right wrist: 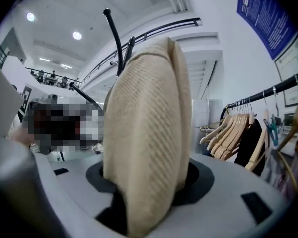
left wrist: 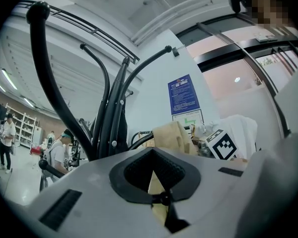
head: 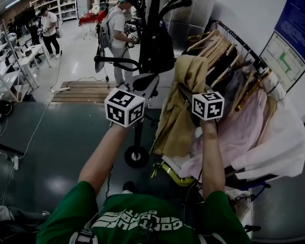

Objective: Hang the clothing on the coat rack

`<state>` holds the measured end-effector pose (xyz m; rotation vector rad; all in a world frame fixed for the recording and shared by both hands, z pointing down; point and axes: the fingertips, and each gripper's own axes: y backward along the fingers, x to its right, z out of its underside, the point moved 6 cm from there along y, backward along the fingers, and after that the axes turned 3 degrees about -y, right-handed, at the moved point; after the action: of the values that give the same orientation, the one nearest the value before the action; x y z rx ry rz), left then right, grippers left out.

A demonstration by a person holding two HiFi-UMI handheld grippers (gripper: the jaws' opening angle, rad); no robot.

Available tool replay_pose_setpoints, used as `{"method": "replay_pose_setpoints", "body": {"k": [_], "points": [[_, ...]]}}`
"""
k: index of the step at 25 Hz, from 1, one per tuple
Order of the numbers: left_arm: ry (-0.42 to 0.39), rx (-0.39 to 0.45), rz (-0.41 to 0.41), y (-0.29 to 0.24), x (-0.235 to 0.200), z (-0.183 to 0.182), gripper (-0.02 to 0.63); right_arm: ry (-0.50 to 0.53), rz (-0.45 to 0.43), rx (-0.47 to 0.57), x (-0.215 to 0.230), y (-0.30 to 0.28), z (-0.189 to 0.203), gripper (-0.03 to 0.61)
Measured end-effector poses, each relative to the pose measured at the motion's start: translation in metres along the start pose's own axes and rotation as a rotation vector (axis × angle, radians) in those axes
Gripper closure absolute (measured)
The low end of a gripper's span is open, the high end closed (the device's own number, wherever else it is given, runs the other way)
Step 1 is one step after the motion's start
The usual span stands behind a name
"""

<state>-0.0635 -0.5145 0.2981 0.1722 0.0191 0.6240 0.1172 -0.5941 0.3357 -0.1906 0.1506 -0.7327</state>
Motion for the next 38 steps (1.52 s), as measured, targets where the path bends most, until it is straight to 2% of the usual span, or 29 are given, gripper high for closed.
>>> {"method": "replay_pose_setpoints", "body": {"k": [12, 25, 28, 32, 38], "points": [[0.009, -0.004, 0.017, 0.003, 0.007, 0.002, 0.611, -0.026, 0.017, 0.047, -0.008, 0.032, 0.004, 0.304], [0.036, -0.044, 0.010, 0.014, 0.018, 0.025, 0.611, -0.073, 0.164, 0.126, -0.006, 0.100, 0.016, 0.304], [0.048, -0.043, -0.009, 0.023, 0.019, 0.030, 0.611, -0.073, 0.169, 0.114, -0.014, 0.104, 0.026, 0.305], [0.052, -0.033, -0.030, 0.032, 0.021, 0.030, 0.611, -0.095, 0.138, 0.107, -0.026, 0.107, 0.036, 0.375], [0.065, -0.054, -0.055, 0.045, 0.031, 0.041, 0.611, -0.102, 0.099, 0.089, -0.039, 0.111, 0.054, 0.540]]}}
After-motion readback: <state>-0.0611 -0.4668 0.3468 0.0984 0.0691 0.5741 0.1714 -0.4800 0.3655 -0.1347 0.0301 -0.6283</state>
